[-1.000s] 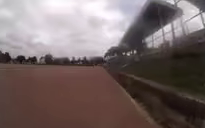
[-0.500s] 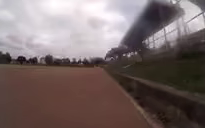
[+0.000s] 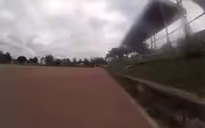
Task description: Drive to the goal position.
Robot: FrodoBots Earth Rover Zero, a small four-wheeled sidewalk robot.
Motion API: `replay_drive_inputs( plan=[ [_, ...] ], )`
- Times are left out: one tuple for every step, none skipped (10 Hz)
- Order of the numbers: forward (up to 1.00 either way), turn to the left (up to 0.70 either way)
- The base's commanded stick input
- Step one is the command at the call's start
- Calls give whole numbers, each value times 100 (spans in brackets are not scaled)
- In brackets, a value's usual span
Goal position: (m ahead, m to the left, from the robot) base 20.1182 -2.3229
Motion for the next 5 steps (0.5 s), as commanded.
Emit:
replay_drive_inputs(
  plan=[
    [70, -11],
    [70, -17],
    [70, -8],
    [70, 0],
    [70, 0]
  ],
)
